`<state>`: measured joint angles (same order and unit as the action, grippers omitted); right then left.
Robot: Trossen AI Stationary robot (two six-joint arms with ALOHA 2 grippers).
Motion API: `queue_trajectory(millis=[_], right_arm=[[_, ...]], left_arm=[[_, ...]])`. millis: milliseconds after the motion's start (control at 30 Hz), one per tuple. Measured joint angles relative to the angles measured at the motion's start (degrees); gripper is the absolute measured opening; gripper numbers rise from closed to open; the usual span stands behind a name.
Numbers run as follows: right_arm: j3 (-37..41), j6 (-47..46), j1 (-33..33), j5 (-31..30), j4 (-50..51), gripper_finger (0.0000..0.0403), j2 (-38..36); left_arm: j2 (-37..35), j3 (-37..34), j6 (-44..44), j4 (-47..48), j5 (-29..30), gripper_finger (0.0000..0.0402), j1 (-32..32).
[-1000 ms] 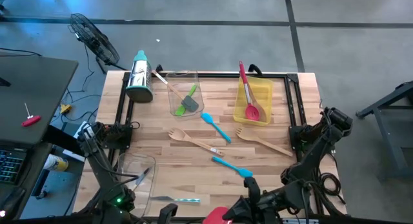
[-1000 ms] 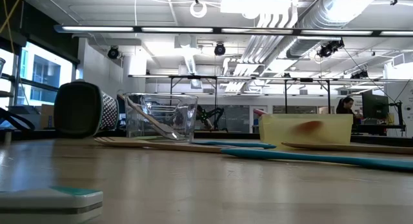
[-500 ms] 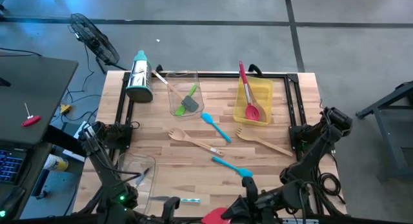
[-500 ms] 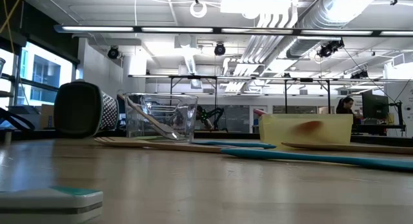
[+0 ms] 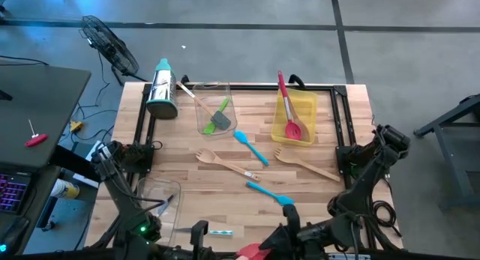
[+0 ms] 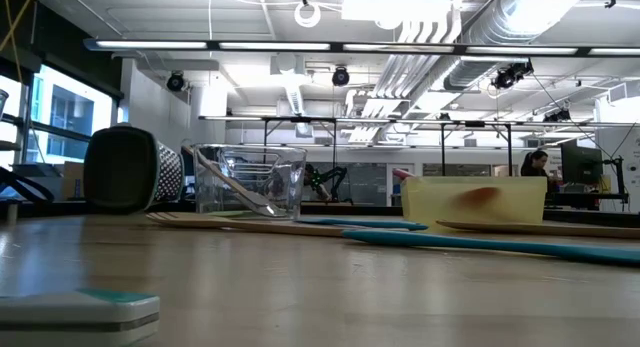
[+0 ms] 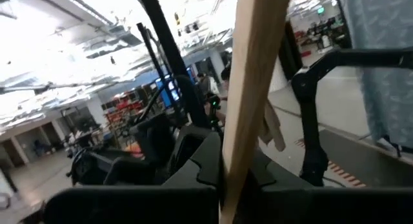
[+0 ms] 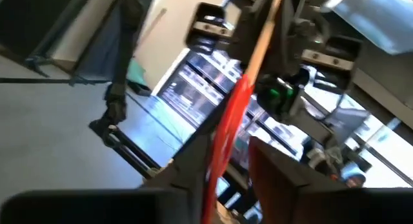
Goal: Pick & Place Kitchen Items
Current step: Put the orange spatula into the top transparent bin
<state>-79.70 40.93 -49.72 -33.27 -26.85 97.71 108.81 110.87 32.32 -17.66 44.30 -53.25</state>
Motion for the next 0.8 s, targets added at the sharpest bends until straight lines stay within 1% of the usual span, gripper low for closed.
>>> queue_trajectory(millis=[133, 200, 267, 333, 367, 400, 433, 533, 600, 633, 700, 733, 800], right_arm=[[-0.03, 0.0, -2.47, -10.36, -1.07, 0.0179, -0.02], [-0.05, 0.01, -3.74, -15.73, -2.22, 0.0212, -0.03], [-0.07, -0.15, -4.99, -20.47, -2.32, 0.0241, -0.09], [-0.07, -1.85, -6.16, -23.52, -1.97, 0.0264, -0.09], [-0.07, -3.3, -6.62, -24.05, -1.79, 0.0272, -0.09], [-0.07, -5.57, -6.96, -24.0, -1.57, 0.0278, -0.09], [-0.07, -7.98, -7.27, -23.38, -0.93, 0.0283, -0.09], [-0.07, -14.78, -8.07, -20.71, 0.76, 0.0287, -0.05], [-0.07, -19.76, -8.24, -17.64, 2.33, 0.0286, -0.07], [-0.07, -22.43, -8.25, -15.24, 3.63, 0.0285, -0.07], [-0.07, -27.84, -8.24, -8.79, 6.41, 0.0283, -0.07], [-0.07, -30.75, -8.2, -5.44, 7.34, 0.0282, -0.05], [-0.08, -36.51, -8.0, 0.01, 8.46, 0.0282, -0.05]], left_arm=[[0.11, -0.11, -0.64, 1.87, 4.31, 0.0009, -0.01], [0.13, -0.11, -1.24, 2.01, 8.02, 0.0009, -0.11], [0.13, -0.11, -1.33, 1.38, 15.11, 0.0009, -0.17], [0.09, 0.07, -0.98, 1.45, 26.73, 0.0009, -0.2], [-0.07, 0.31, 0.14, 1.95, 31.9, 0.0009, -0.18], [-0.25, 0.61, 1.59, 1.99, 35.95, 0.0009, -0.09], [-0.6, 0.77, 3.3, 1.78, 38.08, 0.0009, 0.04], [-2.91, 0.87, 9.02, 1.62, 38.55, 0.0009, 0.09], [-5.02, 0.87, 11.84, 1.74, 39.21, 0.0009, 0.23], [-6.27, 0.87, 13.45, 1.79, 40.41, 0.0009, 0.36], [-9.18, 0.87, 17.78, 1.55, 44.7, 0.0009, 0.82], [-10.92, 0.87, 19.26, 1.9, 45.85, 0.0009, 1.01], [-14.54, 0.91, 19.03, 3.04, 46.01, 0.0009, 1.34]])
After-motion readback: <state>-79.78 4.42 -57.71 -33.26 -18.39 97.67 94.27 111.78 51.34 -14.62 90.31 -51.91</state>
